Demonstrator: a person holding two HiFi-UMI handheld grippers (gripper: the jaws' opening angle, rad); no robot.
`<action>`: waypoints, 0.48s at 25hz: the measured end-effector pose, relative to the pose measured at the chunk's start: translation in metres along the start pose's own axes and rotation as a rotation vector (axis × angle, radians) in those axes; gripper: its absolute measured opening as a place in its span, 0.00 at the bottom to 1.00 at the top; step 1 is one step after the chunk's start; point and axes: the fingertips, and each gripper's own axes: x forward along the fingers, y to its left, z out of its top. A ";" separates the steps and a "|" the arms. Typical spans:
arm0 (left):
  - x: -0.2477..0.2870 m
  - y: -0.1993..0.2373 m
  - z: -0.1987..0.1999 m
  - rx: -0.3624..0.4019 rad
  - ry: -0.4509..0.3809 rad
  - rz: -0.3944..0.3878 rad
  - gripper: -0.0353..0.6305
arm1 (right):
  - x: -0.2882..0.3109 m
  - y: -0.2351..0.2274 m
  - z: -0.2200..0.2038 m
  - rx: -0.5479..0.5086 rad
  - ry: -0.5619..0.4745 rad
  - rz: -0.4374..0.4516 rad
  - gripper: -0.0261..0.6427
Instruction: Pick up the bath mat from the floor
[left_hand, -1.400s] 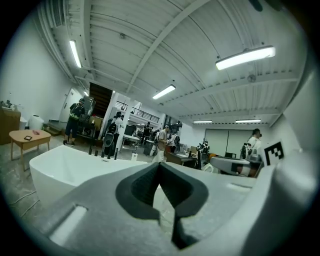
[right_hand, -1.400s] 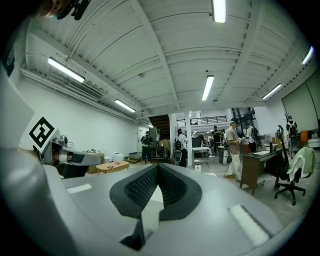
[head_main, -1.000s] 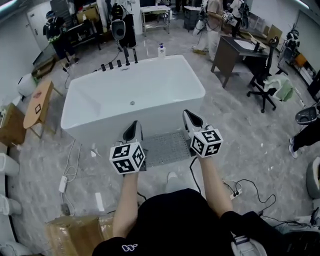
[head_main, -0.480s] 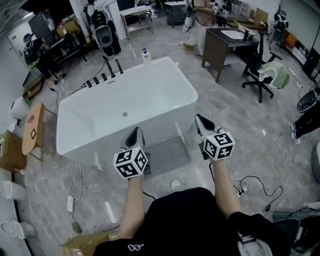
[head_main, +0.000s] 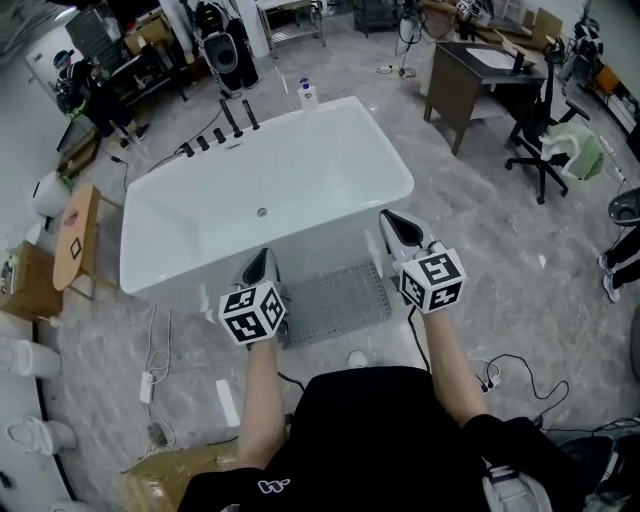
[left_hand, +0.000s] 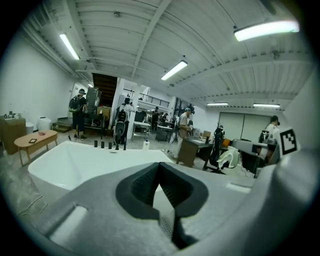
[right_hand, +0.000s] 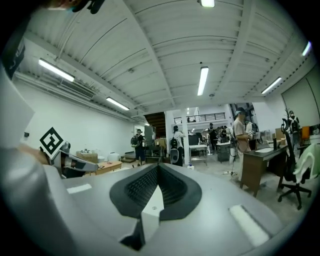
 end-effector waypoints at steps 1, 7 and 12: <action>-0.001 0.004 0.000 -0.008 -0.003 0.014 0.05 | 0.005 0.000 0.001 0.014 0.000 0.009 0.05; -0.006 0.012 -0.005 -0.007 0.006 0.030 0.05 | 0.027 0.017 -0.013 0.063 0.030 0.059 0.05; -0.007 0.022 -0.001 0.010 0.007 0.065 0.05 | 0.043 0.025 -0.017 0.112 0.074 0.078 0.05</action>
